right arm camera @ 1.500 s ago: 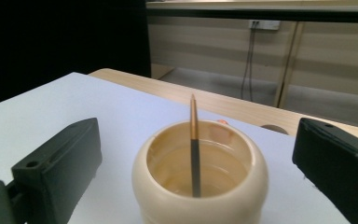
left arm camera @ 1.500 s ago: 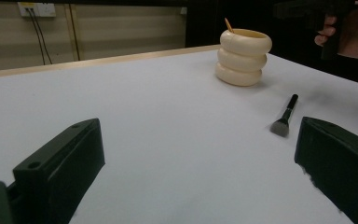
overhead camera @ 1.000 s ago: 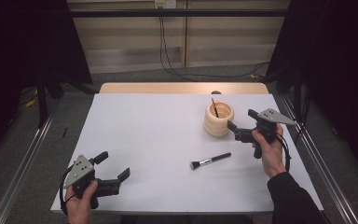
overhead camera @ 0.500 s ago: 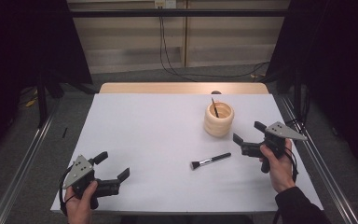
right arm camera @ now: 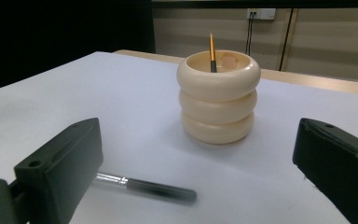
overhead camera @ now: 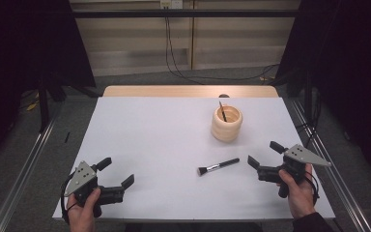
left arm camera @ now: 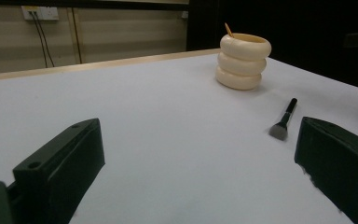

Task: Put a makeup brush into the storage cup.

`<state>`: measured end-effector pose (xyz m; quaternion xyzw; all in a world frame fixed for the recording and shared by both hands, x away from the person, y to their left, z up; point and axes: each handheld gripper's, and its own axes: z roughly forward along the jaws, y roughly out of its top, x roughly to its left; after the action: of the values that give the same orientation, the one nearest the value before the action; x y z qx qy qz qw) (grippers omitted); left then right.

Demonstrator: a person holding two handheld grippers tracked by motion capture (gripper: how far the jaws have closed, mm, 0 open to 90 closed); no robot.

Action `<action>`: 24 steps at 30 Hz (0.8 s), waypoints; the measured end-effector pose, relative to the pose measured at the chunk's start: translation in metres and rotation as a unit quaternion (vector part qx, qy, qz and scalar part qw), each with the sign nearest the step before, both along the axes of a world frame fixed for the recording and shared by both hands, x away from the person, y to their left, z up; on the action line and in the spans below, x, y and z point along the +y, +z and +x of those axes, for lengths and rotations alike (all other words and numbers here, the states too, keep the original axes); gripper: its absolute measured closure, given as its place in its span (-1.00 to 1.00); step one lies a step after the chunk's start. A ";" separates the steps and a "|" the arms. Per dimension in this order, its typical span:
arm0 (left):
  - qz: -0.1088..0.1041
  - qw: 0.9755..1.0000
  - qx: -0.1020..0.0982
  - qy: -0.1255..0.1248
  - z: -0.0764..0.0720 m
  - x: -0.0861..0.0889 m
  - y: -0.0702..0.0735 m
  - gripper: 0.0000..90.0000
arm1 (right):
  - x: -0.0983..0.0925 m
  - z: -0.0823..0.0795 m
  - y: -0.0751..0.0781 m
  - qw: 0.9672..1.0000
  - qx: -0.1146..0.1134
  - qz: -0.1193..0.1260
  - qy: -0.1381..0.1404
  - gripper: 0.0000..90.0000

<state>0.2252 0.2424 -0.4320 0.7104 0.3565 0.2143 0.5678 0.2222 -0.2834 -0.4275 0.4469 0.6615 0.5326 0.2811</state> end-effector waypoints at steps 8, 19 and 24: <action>-0.004 1.000 -0.001 -0.004 -0.002 0.000 0.001 -0.97 | -0.007 -0.026 -0.010 1.000 0.013 0.007 -0.010 -0.98; -0.006 1.000 -0.003 0.000 -0.002 0.000 0.001 -0.97 | -0.013 -0.035 -0.011 1.000 0.002 0.006 -0.018 -0.99; -0.004 1.000 -0.003 0.001 -0.001 0.000 0.001 -0.97 | -0.014 -0.035 -0.010 1.000 -0.003 0.006 -0.018 -1.00</action>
<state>0.2240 0.2426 -0.4311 0.7068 0.3564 0.2161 0.5716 0.1872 -0.2973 -0.4378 0.4587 0.6494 0.5328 0.2898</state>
